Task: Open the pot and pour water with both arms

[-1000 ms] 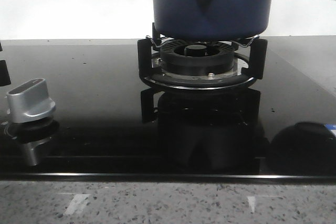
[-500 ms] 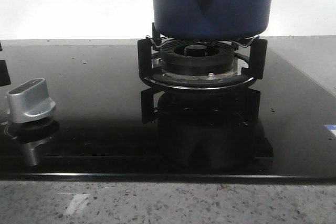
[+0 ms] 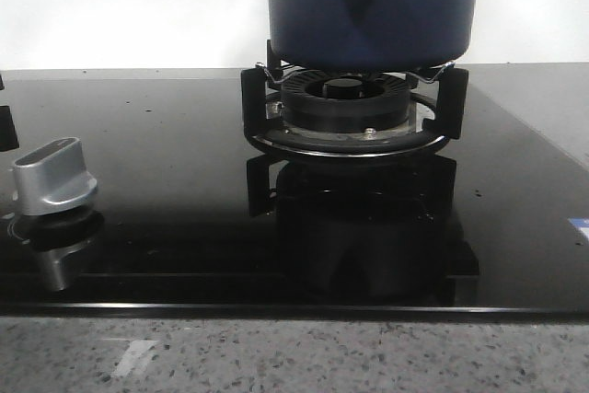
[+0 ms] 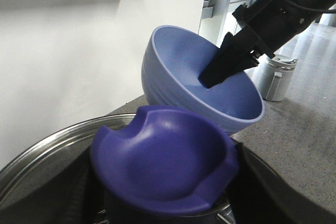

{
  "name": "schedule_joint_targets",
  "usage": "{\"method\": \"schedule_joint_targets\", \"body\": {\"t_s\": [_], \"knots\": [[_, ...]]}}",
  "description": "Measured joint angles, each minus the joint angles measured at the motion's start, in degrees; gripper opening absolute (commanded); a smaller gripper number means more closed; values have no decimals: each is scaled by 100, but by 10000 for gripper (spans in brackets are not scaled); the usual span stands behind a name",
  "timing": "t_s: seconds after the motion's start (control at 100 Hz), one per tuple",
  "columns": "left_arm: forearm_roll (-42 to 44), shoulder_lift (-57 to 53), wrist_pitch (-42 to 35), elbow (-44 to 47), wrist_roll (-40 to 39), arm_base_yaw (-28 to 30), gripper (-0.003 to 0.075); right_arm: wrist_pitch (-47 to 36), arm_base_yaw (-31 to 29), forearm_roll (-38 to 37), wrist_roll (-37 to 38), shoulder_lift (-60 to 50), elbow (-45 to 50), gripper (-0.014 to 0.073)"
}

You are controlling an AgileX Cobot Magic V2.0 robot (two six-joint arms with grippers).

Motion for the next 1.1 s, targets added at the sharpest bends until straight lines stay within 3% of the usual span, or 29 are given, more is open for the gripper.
{"method": "schedule_joint_targets", "body": {"t_s": [0.44,1.1], "knots": [[-10,0,-133,0,0,0,252,-522,858,-1753,-127,28,0,-64],[-28,0,-178,0,11,0,252,-1018,905,-2535,-33,68,542,-62]]}}
